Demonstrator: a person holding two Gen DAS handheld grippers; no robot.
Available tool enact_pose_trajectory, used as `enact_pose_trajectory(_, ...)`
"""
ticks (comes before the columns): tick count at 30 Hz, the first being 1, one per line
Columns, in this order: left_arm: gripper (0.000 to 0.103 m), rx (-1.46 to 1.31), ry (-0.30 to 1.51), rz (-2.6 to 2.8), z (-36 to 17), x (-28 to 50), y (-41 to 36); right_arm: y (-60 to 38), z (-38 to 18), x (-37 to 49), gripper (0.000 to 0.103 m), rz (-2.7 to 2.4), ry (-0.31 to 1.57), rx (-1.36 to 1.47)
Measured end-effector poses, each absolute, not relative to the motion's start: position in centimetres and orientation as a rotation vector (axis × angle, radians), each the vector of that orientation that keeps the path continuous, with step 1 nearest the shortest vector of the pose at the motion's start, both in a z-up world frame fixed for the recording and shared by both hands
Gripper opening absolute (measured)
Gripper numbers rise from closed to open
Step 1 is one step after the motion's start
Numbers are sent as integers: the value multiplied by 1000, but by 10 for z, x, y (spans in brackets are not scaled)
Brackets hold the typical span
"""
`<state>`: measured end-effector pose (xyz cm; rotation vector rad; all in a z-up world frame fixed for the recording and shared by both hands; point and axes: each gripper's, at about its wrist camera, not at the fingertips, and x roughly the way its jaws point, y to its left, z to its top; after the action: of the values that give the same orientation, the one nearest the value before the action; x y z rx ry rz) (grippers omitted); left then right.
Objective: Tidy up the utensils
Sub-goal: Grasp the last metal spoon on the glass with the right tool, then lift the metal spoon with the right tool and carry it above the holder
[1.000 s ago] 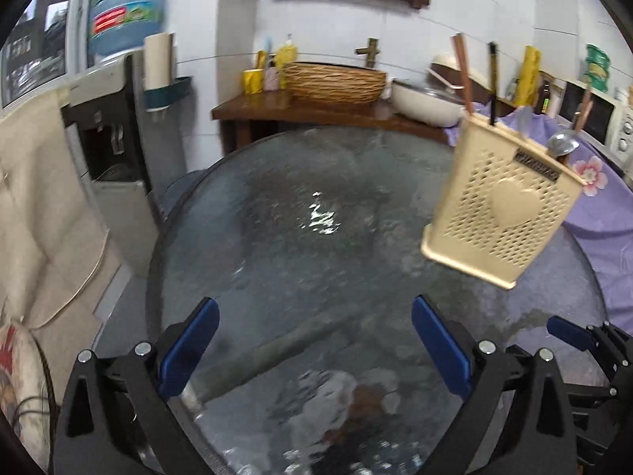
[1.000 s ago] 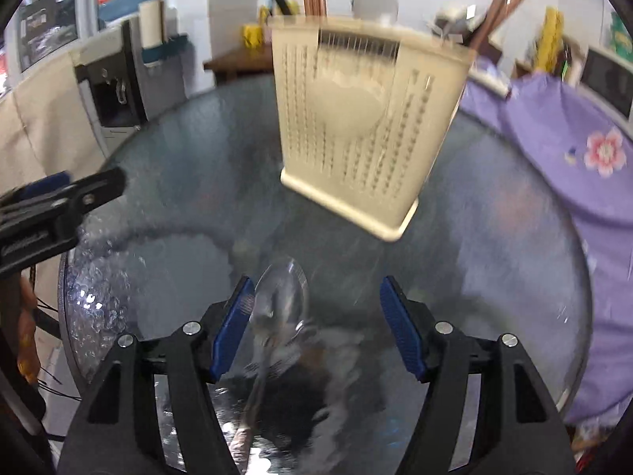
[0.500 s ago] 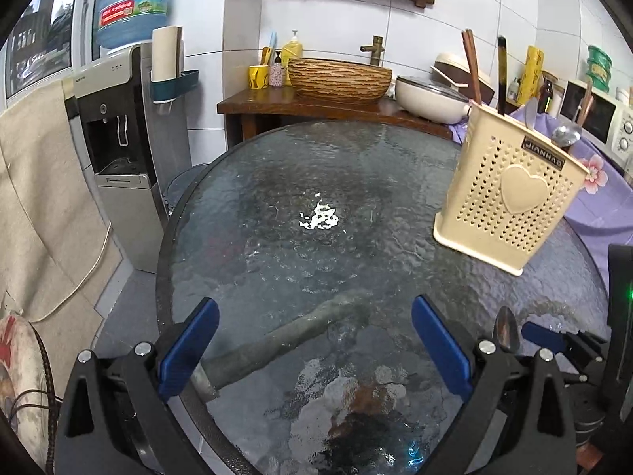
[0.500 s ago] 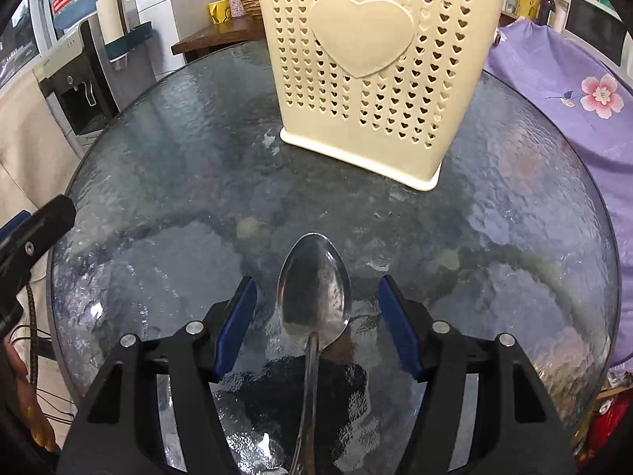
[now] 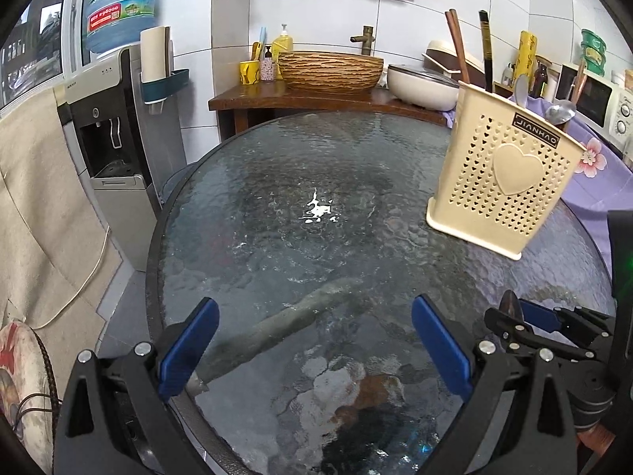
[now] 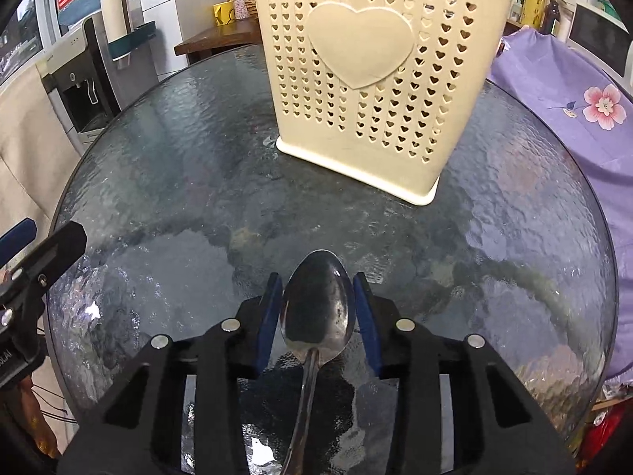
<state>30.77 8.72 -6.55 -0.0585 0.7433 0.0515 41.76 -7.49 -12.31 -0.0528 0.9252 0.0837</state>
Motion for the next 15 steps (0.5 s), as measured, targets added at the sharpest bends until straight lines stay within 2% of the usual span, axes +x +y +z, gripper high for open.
enact_pose_trajectory(7,96,-55,740,45,-62,306,85,-84,-119,416,37,111,913,-26)
enact_pose_trajectory(15,96,-63,739,41,-60,305,83,-100,-89,407,37,197,842,45)
